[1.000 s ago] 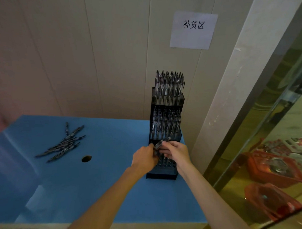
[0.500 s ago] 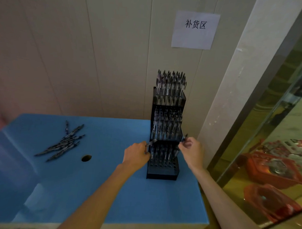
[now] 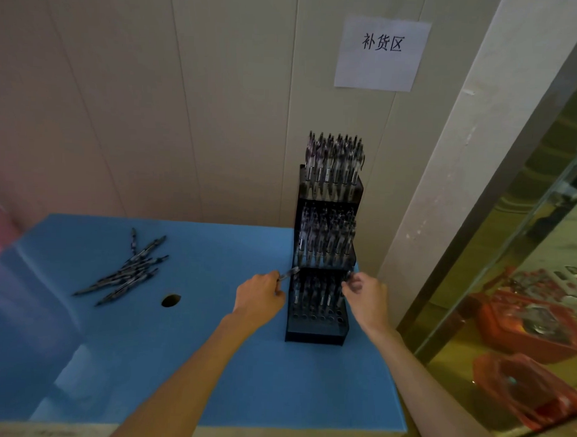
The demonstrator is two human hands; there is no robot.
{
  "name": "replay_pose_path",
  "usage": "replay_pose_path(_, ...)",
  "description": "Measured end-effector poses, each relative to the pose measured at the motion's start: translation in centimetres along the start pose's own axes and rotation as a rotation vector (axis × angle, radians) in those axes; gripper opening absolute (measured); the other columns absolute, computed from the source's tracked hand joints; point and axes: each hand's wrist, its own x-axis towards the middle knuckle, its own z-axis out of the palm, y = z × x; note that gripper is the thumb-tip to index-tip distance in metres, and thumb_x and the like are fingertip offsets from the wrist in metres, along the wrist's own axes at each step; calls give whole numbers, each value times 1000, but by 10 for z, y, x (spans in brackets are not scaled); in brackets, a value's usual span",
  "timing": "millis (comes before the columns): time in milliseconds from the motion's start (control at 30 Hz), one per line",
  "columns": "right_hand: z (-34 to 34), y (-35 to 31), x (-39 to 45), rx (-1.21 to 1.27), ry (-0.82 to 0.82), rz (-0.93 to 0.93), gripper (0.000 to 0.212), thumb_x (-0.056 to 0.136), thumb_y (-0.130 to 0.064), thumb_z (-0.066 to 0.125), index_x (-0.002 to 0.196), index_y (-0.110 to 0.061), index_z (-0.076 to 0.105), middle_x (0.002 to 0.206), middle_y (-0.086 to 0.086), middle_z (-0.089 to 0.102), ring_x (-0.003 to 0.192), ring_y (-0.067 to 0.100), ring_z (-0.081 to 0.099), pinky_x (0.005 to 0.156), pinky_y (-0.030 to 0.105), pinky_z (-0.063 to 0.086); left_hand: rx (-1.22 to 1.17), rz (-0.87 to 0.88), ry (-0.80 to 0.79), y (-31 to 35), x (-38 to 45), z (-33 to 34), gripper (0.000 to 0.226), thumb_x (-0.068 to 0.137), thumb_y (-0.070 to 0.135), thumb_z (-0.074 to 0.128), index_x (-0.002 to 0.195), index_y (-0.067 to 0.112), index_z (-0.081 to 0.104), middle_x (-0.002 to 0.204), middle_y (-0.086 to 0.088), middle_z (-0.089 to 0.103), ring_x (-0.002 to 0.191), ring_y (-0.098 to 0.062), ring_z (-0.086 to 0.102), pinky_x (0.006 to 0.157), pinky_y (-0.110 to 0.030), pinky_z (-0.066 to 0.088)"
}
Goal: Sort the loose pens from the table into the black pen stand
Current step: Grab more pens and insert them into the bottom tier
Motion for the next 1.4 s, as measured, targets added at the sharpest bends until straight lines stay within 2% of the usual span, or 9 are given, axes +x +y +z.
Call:
replay_pose_path(133, 6, 9, 1, -40, -50, 45, 21, 88, -18, 75, 70, -17, 66, 60, -6, 68, 59, 10, 67, 65, 39, 61, -7, -1, -3, -1, 0, 1, 12, 92, 19, 51, 82, 17, 44, 71, 0, 52, 61, -20, 48, 52, -29, 36)
replay_pose_path(200, 9, 12, -1, -55, -64, 63, 22, 89, -20, 74, 69, -19, 65, 63, -4, 69, 61, 11, 67, 68, 39, 61, -12, -1, -5, -2, -1, 2, 11, 92, 19, 51, 82, 18, 45, 70, 0, 52, 61, -20, 49, 52, -29, 37)
replay_pose_path(333, 12, 15, 0, -79, -85, 78, 14, 90, -24, 74, 80, -14, 74, 73, -2, 72, 69, 12, 68, 73, 37, 61, -14, 2, -10, -3, -2, 4, 10, 92, 19, 50, 83, 18, 46, 71, 0, 54, 61, -20, 49, 52, -29, 35)
replay_pose_path(600, 12, 23, -4, -127, -132, 88, 22, 89, -30, 76, 95, -9, 77, 90, 3, 75, 84, 15, 70, 81, 33, 60, -31, 4, -24, -6, -4, 6, 10, 92, 21, 51, 83, 19, 47, 77, -4, 60, 67, -23, 56, 54, -30, 39)
replay_pose_path(733, 11, 22, -6, -159, -118, 105, 12, 89, -24, 75, 82, -14, 75, 80, -1, 74, 76, 14, 69, 76, 38, 60, -37, 1, -22, -7, -6, 6, 11, 92, 20, 51, 82, 18, 47, 76, -4, 60, 64, -21, 52, 54, -29, 39)
replay_pose_path(833, 14, 21, -9, -171, -93, 121, 20, 88, -16, 73, 68, -18, 70, 64, -6, 68, 62, 10, 66, 66, 39, 61, -51, 0, -15, -7, -8, 5, 12, 91, 19, 51, 81, 18, 46, 73, -3, 58, 61, -20, 49, 52, -29, 37)
replay_pose_path(1033, 12, 13, -2, -61, -31, 106, 22, 89, -30, 75, 84, -10, 67, 68, 3, 70, 67, 18, 68, 68, 40, 60, -51, 0, -21, -5, -11, 5, 12, 92, 20, 51, 81, 17, 47, 75, -5, 60, 63, -21, 51, 54, -30, 40)
replay_pose_path(1167, 12, 16, 6, -98, -65, 71, 17, 89, -29, 73, 78, -17, 69, 64, -6, 68, 62, 12, 66, 65, 40, 61, -51, -1, -30, -6, -13, 4, 14, 91, 20, 51, 79, 19, 45, 74, -4, 59, 61, -20, 49, 54, -30, 39)
replay_pose_path(1400, 9, 11, 3, -149, -94, 39, 21, 88, -20, 73, 69, -13, 67, 56, 0, 65, 56, 15, 64, 58, 39, 58, -47, -12, -24, -8, -15, 2, 10, 92, 20, 50, 82, 17, 48, 75, -5, 60, 61, -20, 49, 53, -29, 38)
